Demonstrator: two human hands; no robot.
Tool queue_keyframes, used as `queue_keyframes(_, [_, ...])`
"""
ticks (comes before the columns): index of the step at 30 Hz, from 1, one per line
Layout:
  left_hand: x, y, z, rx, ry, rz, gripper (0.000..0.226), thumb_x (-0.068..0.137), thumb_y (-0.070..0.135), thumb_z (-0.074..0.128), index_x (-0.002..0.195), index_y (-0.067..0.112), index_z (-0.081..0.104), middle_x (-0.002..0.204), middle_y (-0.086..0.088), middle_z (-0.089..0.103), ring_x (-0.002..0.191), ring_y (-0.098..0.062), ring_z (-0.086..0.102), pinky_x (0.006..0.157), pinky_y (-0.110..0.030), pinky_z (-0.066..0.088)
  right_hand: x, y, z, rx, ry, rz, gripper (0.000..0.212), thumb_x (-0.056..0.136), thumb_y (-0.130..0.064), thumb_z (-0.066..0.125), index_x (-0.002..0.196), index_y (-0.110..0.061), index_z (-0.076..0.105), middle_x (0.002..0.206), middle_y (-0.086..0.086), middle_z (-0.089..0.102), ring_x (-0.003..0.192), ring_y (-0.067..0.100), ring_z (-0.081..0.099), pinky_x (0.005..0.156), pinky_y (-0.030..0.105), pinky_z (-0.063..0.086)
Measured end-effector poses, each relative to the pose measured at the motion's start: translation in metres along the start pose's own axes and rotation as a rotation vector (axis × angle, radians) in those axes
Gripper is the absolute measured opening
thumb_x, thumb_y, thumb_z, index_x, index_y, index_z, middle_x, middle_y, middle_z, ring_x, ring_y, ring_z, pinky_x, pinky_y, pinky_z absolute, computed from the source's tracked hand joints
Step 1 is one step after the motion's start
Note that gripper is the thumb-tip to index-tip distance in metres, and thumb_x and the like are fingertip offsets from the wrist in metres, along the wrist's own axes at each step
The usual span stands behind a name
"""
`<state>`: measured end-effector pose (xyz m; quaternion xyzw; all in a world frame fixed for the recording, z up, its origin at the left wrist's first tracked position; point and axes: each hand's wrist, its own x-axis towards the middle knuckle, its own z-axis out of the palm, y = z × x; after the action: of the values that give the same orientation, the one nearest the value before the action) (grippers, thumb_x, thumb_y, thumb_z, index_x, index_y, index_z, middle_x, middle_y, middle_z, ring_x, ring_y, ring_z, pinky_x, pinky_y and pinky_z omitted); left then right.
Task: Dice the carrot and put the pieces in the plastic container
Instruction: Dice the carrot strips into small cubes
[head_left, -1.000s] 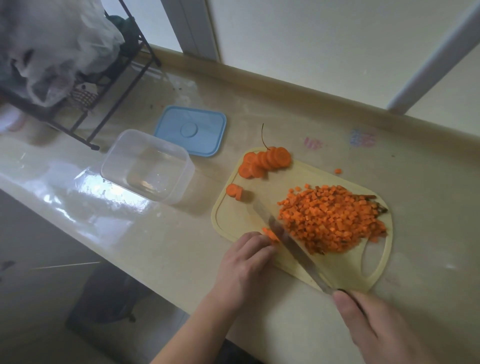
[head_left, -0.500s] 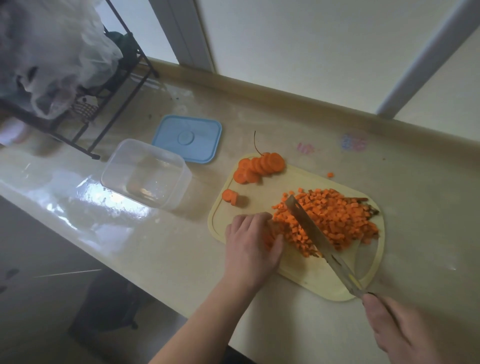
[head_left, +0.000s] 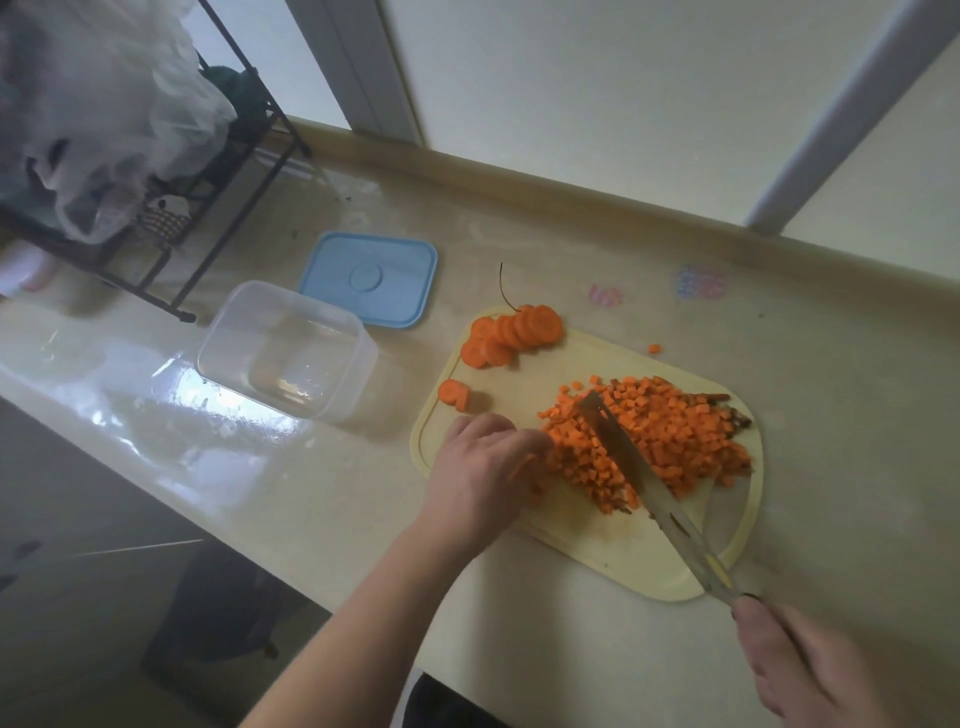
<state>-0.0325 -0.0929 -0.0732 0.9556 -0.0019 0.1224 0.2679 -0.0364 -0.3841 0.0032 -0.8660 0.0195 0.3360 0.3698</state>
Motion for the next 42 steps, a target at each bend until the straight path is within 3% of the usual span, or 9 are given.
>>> queue_keyframes(2, [0.000, -0.005, -0.004, 0.017, -0.069, 0.099, 0.018, 0.082, 0.015, 0.073, 0.098, 0.020, 0.077, 0.079, 0.007, 0.070, 0.084, -0.019, 0.061, 0.075, -0.037, 0.047, 0.000, 0.002, 0.000, 0.003, -0.006, -0.005, 0.102, 0.058, -0.100, 0.024, 0.090, -0.011, 0.063, 0.057, 0.011, 0.052, 0.044, 0.009, 0.046, 0.046, 0.024, 0.038])
queue_keyframes(6, [0.000, -0.007, -0.017, -0.202, -0.231, 0.027, 0.028, 0.094, 0.025, 0.055, 0.111, 0.014, 0.074, 0.090, 0.001, 0.072, 0.087, -0.021, 0.063, 0.078, -0.039, 0.055, 0.000, 0.002, 0.000, 0.029, -0.030, 0.004, 0.100, 0.059, -0.100, 0.024, 0.091, -0.013, 0.063, 0.058, 0.012, 0.055, 0.044, 0.010, 0.047, 0.046, 0.025, 0.039])
queue_keyframes(11, [0.003, -0.015, -0.026, -0.228, -0.403, 0.111, 0.046, 0.080, 0.020, 0.073, 0.125, 0.012, 0.068, 0.114, 0.001, 0.072, 0.096, -0.023, 0.059, 0.090, -0.033, 0.048, -0.001, 0.005, 0.003, 0.039, -0.010, 0.031, 0.095, 0.057, -0.100, 0.027, 0.093, -0.019, 0.061, 0.058, 0.011, 0.055, 0.046, 0.014, 0.050, 0.049, 0.029, 0.041])
queue_keyframes(15, [-0.003, -0.013, -0.019, -0.178, -0.374, 0.139, 0.038, 0.084, 0.023, 0.062, 0.119, 0.010, 0.071, 0.118, -0.006, 0.070, 0.093, -0.025, 0.061, 0.086, -0.028, 0.047, -0.001, 0.011, 0.011, 0.035, -0.036, 0.049, 0.089, 0.061, -0.098, 0.030, 0.090, -0.020, 0.060, 0.061, 0.009, 0.058, 0.052, 0.018, 0.056, 0.054, 0.033, 0.049])
queue_keyframes(19, [-0.021, -0.012, -0.011, -0.186, -0.187, -0.036, 0.034, 0.078, 0.018, 0.071, 0.112, 0.015, 0.070, 0.109, -0.003, 0.069, 0.095, -0.019, 0.059, 0.083, -0.026, 0.049, 0.000, -0.018, 0.025, 0.008, -0.015, -0.030, 0.032, 0.079, -0.061, 0.044, 0.070, -0.036, 0.061, 0.053, -0.001, 0.060, 0.049, 0.008, 0.057, 0.057, 0.027, 0.048])
queue_keyframes(20, [-0.025, -0.010, -0.010, -0.178, -0.121, -0.110, 0.033, 0.077, 0.018, 0.072, 0.110, 0.015, 0.071, 0.107, -0.002, 0.069, 0.095, -0.018, 0.060, 0.083, -0.027, 0.050, 0.002, -0.025, 0.030, 0.005, -0.019, -0.046, 0.030, 0.080, -0.054, 0.045, 0.065, -0.033, 0.060, 0.050, -0.003, 0.057, 0.048, 0.007, 0.055, 0.055, 0.024, 0.044])
queue_keyframes(26, [-0.032, 0.010, -0.006, -0.223, 0.025, -0.411, 0.040, 0.068, 0.003, 0.083, 0.106, 0.013, 0.075, 0.105, 0.003, 0.069, 0.094, -0.009, 0.060, 0.084, -0.007, 0.042, 0.015, -0.039, 0.056, -0.018, -0.072, -0.075, 0.044, 0.084, -0.054, 0.040, 0.062, -0.018, 0.052, 0.054, -0.011, 0.058, 0.060, 0.005, 0.056, 0.059, 0.019, 0.040])
queue_keyframes(30, [-0.031, 0.011, -0.010, -0.252, -0.008, -0.415, 0.042, 0.069, 0.005, 0.079, 0.110, 0.012, 0.074, 0.111, 0.002, 0.066, 0.095, -0.006, 0.058, 0.084, -0.001, 0.040, 0.022, -0.039, 0.065, -0.041, -0.068, -0.086, 0.041, 0.094, -0.042, 0.047, 0.065, -0.013, 0.053, 0.058, -0.009, 0.060, 0.067, 0.011, 0.057, 0.066, 0.033, 0.044])
queue_keyframes(42, [-0.031, 0.009, -0.013, -0.243, -0.025, -0.436, 0.044, 0.070, 0.010, 0.078, 0.114, 0.007, 0.074, 0.108, -0.003, 0.066, 0.087, -0.009, 0.060, 0.082, -0.016, 0.049, 0.021, -0.043, 0.067, -0.020, -0.060, -0.108, 0.047, 0.087, -0.051, 0.038, 0.063, -0.013, 0.051, 0.053, -0.006, 0.057, 0.058, 0.010, 0.055, 0.059, 0.028, 0.040])
